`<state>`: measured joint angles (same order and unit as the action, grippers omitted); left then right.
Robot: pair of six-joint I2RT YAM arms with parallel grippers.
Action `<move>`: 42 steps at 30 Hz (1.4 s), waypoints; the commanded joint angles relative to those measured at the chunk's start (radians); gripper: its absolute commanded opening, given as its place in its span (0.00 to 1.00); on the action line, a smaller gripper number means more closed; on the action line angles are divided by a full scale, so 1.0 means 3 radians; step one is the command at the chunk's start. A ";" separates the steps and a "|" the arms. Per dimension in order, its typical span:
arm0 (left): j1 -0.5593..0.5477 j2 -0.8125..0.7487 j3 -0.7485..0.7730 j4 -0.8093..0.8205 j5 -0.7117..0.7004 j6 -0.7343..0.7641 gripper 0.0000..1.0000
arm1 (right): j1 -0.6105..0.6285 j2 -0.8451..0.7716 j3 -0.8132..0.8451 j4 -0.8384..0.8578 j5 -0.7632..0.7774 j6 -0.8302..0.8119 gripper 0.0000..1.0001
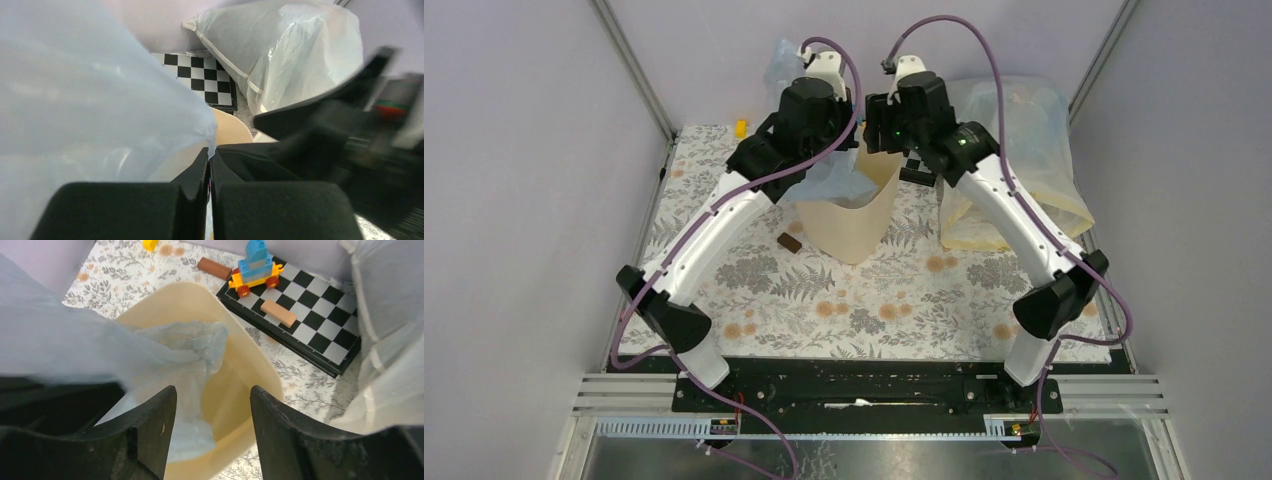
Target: Put the trash bags into the trash bin
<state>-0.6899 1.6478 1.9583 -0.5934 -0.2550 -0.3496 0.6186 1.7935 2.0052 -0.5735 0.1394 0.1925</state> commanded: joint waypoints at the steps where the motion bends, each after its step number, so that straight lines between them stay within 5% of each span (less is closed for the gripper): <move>1: 0.0038 0.0131 0.0223 0.0110 0.0098 0.0036 0.00 | -0.0086 -0.0386 -0.0025 -0.0072 -0.0011 -0.0146 0.65; 10: 0.0061 0.0122 0.0113 0.0293 0.0492 0.0085 0.00 | -0.0126 -0.1103 -0.0974 0.0462 -0.0292 -0.0176 0.69; 25: 0.0037 0.0047 -0.0380 0.0515 0.2046 0.0127 0.00 | -0.0345 -0.1586 -0.1283 0.0602 -0.0028 0.0078 0.71; 28: 0.0015 0.0004 -0.0454 0.0530 0.2333 0.0150 0.06 | -0.0348 -0.1640 -0.1315 0.0597 -0.0006 0.0093 0.72; 42: -0.0028 -0.0083 -0.0753 0.0543 0.2405 0.0173 0.01 | -0.0344 -0.1639 -0.1311 0.0898 -0.0357 0.0182 0.72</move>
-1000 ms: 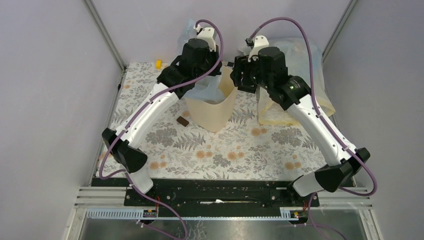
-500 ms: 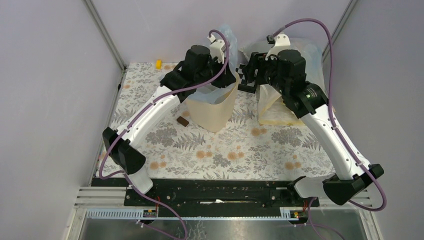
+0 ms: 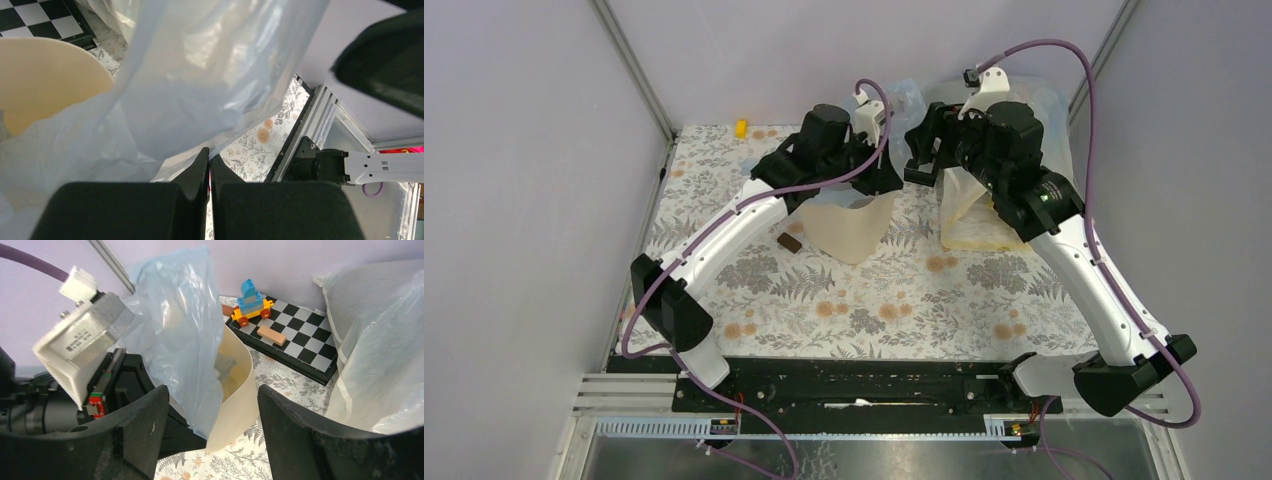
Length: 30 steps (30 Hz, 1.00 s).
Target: Put the trash bags into the trash bin
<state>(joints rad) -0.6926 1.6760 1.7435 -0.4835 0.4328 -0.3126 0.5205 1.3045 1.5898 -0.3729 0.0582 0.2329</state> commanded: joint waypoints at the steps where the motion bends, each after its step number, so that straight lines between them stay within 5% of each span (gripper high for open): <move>1: -0.0026 -0.0170 -0.0040 0.0175 0.0117 0.0050 0.00 | -0.0017 0.0008 0.0108 0.0228 -0.0105 0.0047 0.72; 10: -0.0104 -0.0191 -0.0038 0.0175 0.0199 0.0120 0.00 | -0.0017 0.0337 0.0508 0.0178 -0.0062 0.0063 0.66; 11: -0.0105 -0.0207 -0.0043 0.0169 0.0207 0.0130 0.00 | -0.0018 0.0365 0.0533 0.0178 -0.0046 0.0085 0.57; 12: -0.0108 -0.0222 -0.0041 0.0158 0.0205 0.0142 0.02 | -0.0021 0.0383 0.0550 0.0176 -0.0020 0.0109 0.36; 14: -0.0107 -0.0273 -0.0022 0.0107 0.0165 0.0165 0.21 | -0.0017 0.0401 0.0567 0.0178 0.0083 0.0153 0.02; 17: -0.0110 -0.0379 0.0068 0.0006 -0.0050 0.0168 0.58 | -0.0019 0.0402 0.0532 0.0178 0.0196 0.0179 0.00; 21: -0.0105 -0.0605 0.0295 -0.0065 -0.0478 0.0055 0.84 | -0.0017 0.0375 0.0431 0.0209 0.0219 0.0197 0.00; 26: -0.0100 -0.0870 0.0556 -0.0189 -0.1109 -0.0326 0.89 | -0.0018 0.0341 0.0358 0.0259 0.0198 0.0214 0.00; 30: -0.0097 -0.1240 0.0273 -0.0229 -0.1737 -0.0772 0.88 | -0.0020 0.0330 0.0332 0.0287 0.0183 0.0217 0.00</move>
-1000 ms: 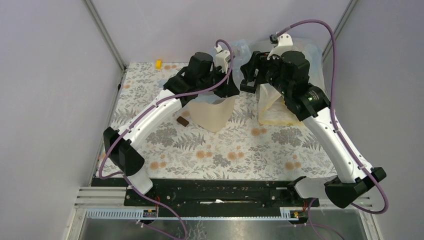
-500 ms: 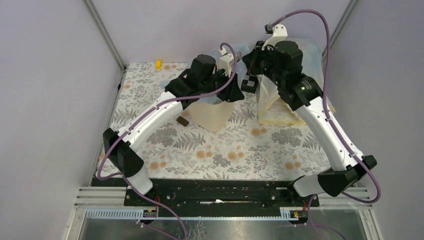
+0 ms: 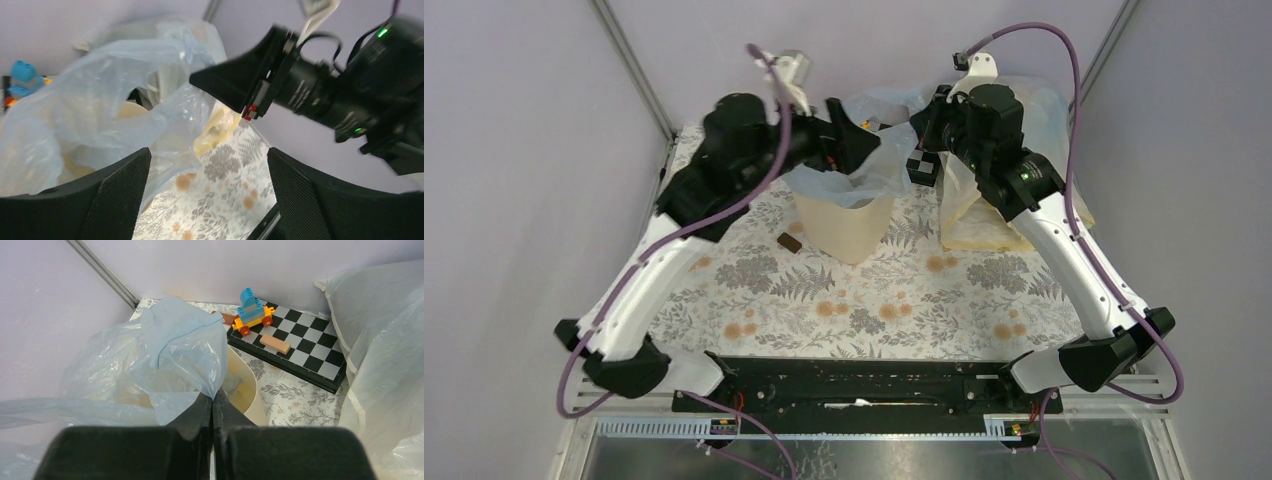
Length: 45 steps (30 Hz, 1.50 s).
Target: Put the trash bags into the trash bin
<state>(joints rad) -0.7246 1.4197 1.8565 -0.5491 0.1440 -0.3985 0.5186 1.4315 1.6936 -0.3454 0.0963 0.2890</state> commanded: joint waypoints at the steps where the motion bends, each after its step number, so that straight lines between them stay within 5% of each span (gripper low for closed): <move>1: 0.0007 -0.0520 -0.0237 0.0055 -0.0872 -0.0573 0.89 | -0.0014 -0.0086 -0.0015 0.0195 0.0050 0.0031 0.00; 8: 0.0008 -0.1558 -0.1176 0.0648 -0.1276 -0.1033 0.99 | -0.0011 -0.0061 -0.0059 0.0204 0.0037 0.0035 0.00; 12: 0.0007 -0.1935 -0.1376 0.0557 -0.1543 -0.1321 0.99 | -0.0015 -0.0086 -0.0129 0.0242 0.0052 0.0037 0.00; 16: 0.0007 -0.1993 -0.1440 0.0279 -0.1757 -0.1662 0.99 | -0.0012 -0.0088 -0.0172 0.0265 0.0048 0.0053 0.00; 26: 0.0008 -0.1455 -0.1556 0.0558 -0.1738 -0.1587 0.98 | -0.0014 -0.0124 -0.0213 0.0272 0.0021 0.0086 0.00; 30: 0.0011 -0.1297 -0.1601 0.0713 -0.2003 -0.1496 0.85 | -0.0012 -0.0167 -0.0250 0.0272 0.0015 0.0078 0.00; 38: 0.0128 -0.1149 -0.1617 0.0390 -0.2574 -0.1406 0.40 | -0.0011 -0.0275 -0.0322 0.0241 0.0119 0.0020 0.00; 42: 0.0309 -0.1215 -0.1770 0.0390 -0.2470 -0.1384 0.13 | -0.0010 -0.0337 -0.0368 0.0177 0.0286 0.0039 0.00; 45: 0.0414 -0.1255 -0.1836 0.0355 -0.2251 -0.1320 0.05 | -0.0011 -0.0391 -0.0389 0.0059 0.0461 0.0054 0.00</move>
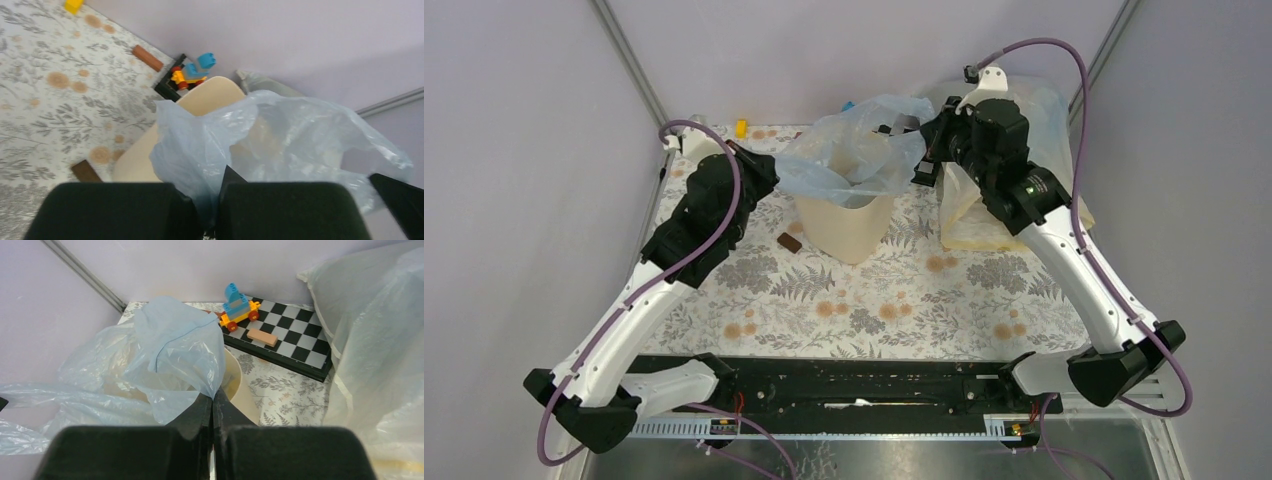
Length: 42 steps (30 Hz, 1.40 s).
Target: Put the trash bags into the trash bin
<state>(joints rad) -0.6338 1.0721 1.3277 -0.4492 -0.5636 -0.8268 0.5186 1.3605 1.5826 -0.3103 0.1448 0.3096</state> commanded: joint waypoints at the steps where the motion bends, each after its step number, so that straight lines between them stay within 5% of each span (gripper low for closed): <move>1: 0.0133 -0.0116 -0.0109 0.0019 0.0178 0.0148 0.03 | -0.0011 -0.0185 -0.0041 -0.0097 0.0363 -0.0008 0.00; 13: 0.0205 -0.0549 -0.0802 -0.0148 0.0754 0.0540 0.00 | -0.0011 -0.0621 -0.0786 -0.0222 0.0607 0.0083 0.00; 26: 0.0317 -0.0429 -0.1336 -0.0147 0.0192 0.0678 0.00 | -0.0137 -0.0226 -0.1061 -0.0244 0.1080 0.0303 0.00; 36: 0.0636 -0.0010 -0.1612 0.0337 0.0325 0.0298 0.00 | -0.0314 0.0276 -0.0976 0.0042 0.0919 0.0410 0.00; 42: 0.0640 0.0085 -0.1795 0.0717 0.0815 0.0285 0.00 | -0.0325 0.0425 -0.1053 0.0086 0.0804 0.0397 0.00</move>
<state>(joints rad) -0.4522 1.1076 0.8368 -0.3378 -0.4046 -0.7422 0.4427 1.4822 1.2598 -0.3206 0.3786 0.4294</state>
